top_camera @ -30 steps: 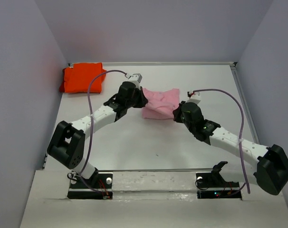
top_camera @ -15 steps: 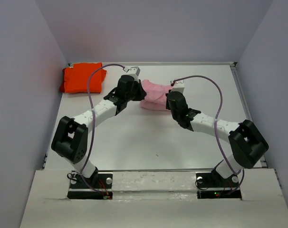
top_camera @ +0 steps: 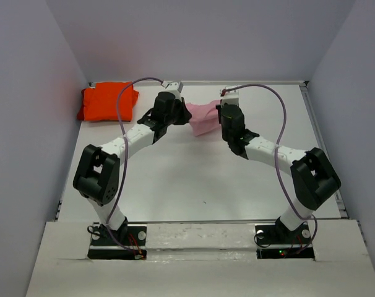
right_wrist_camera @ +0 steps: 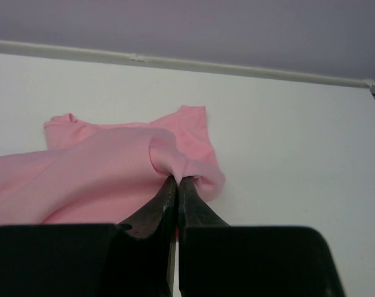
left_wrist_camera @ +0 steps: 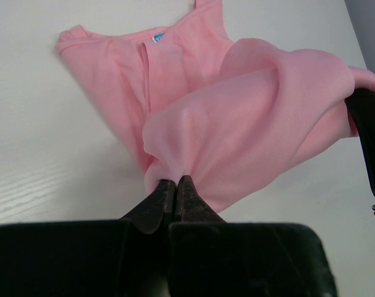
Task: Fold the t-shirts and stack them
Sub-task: Fold the long partially folded tshirt into a neat square
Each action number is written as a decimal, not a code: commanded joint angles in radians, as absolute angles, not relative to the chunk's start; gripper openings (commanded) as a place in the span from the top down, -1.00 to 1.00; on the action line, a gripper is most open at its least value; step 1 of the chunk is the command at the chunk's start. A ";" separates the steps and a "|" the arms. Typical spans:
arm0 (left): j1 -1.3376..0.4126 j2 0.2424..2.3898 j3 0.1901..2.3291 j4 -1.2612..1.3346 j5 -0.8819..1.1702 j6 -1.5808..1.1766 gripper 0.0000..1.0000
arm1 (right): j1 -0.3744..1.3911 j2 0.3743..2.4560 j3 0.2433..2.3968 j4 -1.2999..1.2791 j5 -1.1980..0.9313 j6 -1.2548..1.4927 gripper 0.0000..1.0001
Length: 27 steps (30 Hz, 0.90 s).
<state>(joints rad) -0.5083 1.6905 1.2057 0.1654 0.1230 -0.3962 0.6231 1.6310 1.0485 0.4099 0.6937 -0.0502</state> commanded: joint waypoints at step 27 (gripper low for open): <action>-0.741 1.257 0.655 0.316 0.068 -0.572 1.00 | 0.897 1.082 0.621 -0.083 0.660 0.570 1.00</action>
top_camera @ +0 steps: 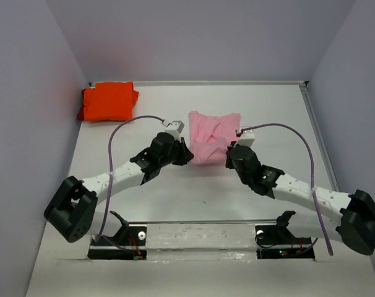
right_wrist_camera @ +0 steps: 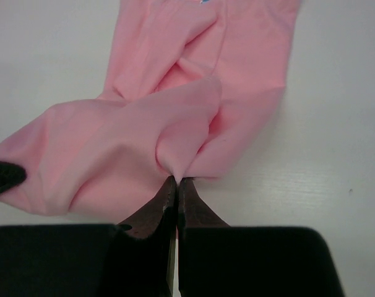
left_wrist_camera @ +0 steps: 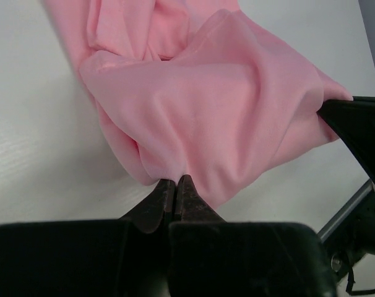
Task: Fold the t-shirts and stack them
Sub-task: Fold the long partially folded tshirt into a neat square
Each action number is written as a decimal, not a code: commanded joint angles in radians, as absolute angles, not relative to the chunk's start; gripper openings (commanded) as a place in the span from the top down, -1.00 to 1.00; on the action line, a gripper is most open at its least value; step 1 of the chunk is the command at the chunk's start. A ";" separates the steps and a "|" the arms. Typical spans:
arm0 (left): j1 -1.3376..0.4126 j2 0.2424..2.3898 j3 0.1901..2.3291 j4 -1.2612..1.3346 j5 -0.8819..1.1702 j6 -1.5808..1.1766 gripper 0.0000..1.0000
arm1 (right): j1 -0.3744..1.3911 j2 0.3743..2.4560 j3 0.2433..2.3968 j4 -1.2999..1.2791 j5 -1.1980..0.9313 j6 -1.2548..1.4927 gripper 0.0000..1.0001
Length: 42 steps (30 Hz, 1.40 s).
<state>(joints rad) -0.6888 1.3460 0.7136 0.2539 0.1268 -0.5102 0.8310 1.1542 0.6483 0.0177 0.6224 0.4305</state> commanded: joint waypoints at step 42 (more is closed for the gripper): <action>-0.741 1.236 0.828 0.230 -0.233 -0.440 1.00 | 0.878 1.291 0.768 0.230 0.818 0.281 1.00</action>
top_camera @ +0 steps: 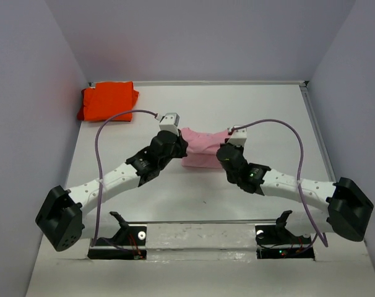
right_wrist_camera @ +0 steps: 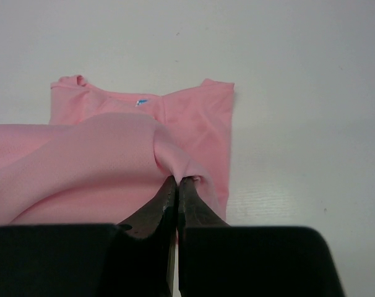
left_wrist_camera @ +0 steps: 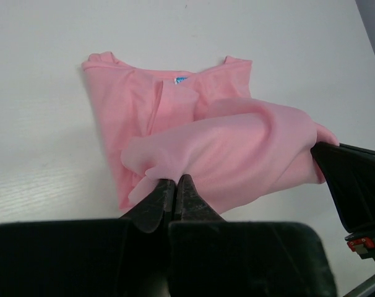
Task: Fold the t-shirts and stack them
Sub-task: Fold the long partially folded tshirt into a neat square
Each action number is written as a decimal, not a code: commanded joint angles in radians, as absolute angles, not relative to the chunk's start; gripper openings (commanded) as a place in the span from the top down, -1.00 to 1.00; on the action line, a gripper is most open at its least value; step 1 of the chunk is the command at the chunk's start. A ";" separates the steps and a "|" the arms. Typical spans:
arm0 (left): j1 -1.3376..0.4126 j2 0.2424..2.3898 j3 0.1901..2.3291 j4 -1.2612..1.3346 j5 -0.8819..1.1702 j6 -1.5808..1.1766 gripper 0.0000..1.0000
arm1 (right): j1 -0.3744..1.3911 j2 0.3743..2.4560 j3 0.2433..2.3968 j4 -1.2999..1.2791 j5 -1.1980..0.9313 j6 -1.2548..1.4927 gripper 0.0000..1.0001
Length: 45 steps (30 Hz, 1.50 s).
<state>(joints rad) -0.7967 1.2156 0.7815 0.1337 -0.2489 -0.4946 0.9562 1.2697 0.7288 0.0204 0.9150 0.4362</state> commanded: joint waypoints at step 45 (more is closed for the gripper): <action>-0.376 1.404 1.307 -0.008 -0.024 -0.219 -0.98 | 0.597 1.683 0.997 0.190 0.118 0.258 -0.95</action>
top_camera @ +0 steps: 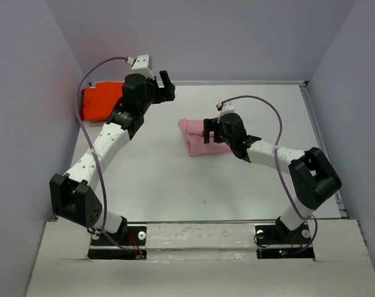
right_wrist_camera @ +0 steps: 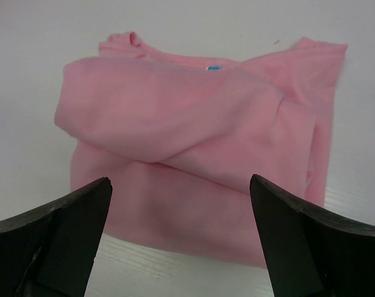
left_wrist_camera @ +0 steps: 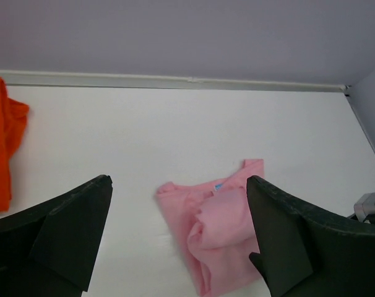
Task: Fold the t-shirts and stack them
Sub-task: Fold the long partially folded tshirt into a neat square
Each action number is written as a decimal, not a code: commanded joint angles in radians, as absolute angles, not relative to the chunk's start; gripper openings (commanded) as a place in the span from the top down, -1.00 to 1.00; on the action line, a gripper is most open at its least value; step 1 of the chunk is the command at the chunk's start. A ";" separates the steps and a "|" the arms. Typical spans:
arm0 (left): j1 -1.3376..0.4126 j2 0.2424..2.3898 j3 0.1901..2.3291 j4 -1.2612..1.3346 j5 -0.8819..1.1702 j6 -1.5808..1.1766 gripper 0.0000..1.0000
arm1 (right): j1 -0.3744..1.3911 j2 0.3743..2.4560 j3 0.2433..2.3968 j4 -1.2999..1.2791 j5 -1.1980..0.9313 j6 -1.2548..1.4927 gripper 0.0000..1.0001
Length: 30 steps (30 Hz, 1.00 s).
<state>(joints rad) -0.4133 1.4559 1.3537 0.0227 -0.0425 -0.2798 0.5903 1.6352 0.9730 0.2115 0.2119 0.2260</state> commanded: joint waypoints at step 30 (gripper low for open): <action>-0.342 1.302 1.181 0.104 0.048 -0.239 -0.98 | 0.606 1.960 1.328 0.064 0.232 0.175 -0.96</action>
